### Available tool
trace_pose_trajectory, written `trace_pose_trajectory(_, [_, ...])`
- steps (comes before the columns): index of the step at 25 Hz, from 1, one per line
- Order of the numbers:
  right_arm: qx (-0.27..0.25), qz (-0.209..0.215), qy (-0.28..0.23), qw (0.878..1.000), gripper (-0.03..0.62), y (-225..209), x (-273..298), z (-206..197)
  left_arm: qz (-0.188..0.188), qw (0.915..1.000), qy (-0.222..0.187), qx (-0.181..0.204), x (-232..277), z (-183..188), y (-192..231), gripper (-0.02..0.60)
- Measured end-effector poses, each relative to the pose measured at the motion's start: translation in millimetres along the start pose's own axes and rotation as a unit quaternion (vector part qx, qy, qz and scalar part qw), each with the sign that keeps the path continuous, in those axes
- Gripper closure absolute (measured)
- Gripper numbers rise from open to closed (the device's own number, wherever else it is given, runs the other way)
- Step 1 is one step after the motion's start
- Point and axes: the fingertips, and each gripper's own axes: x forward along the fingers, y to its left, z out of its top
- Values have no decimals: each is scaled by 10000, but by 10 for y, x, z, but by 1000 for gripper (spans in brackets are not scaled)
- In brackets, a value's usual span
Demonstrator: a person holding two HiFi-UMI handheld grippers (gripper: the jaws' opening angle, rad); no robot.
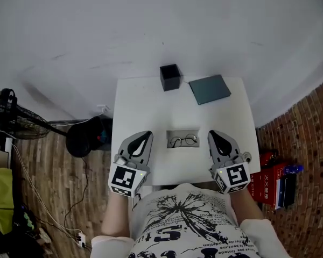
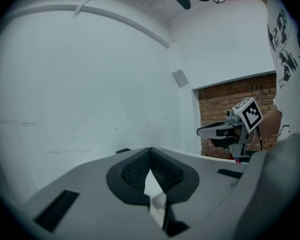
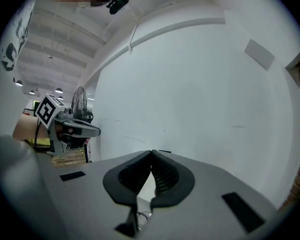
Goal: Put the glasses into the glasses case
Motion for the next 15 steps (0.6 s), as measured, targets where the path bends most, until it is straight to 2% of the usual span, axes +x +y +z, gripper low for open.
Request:
trace_pose_trajectory(5, [77,-26,-104,9999,580,-13,27,51,54,9999,-154,-36,27,80,-12,568])
trace_pose_trajectory(15, [78,41,-85,9999,582,-53,104,35,10,10000,-64,-43,161,51,45,568])
